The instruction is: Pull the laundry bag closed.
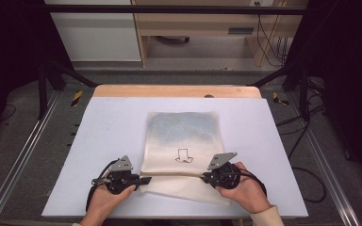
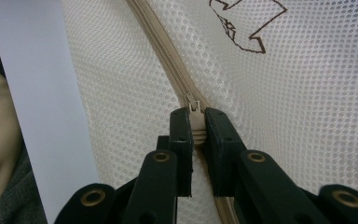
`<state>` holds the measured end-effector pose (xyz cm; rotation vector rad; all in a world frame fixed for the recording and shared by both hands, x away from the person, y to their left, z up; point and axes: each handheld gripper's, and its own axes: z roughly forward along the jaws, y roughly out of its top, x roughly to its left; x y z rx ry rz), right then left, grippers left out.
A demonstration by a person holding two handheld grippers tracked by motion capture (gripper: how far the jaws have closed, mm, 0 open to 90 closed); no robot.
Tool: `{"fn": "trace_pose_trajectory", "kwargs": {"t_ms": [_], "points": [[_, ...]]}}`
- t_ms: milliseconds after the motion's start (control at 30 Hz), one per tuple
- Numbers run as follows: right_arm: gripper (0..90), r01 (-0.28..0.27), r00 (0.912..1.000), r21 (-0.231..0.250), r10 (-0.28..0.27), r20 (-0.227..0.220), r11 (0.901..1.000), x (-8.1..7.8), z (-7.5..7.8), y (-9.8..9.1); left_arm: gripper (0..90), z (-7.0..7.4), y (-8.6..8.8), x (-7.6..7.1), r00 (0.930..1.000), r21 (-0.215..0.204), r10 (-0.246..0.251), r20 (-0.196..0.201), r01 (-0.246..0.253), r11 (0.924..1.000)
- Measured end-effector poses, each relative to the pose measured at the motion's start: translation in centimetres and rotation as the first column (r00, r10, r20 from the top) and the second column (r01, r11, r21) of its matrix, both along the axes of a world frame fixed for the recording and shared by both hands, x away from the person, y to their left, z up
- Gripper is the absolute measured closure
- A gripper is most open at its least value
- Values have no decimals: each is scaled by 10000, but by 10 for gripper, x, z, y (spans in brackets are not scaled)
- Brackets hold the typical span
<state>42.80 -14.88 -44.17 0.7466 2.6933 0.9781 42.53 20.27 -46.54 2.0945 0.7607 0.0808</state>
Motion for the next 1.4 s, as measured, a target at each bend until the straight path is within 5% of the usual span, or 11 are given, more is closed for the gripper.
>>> {"fn": "trace_pose_trajectory", "kwargs": {"t_ms": [1400], "points": [[820, 630, 9980, 12, -630, -22, 9980, -10, -3, -31, 831, 0, 0, 0, 10000, 7, 17, -40, -17, 10000]]}}
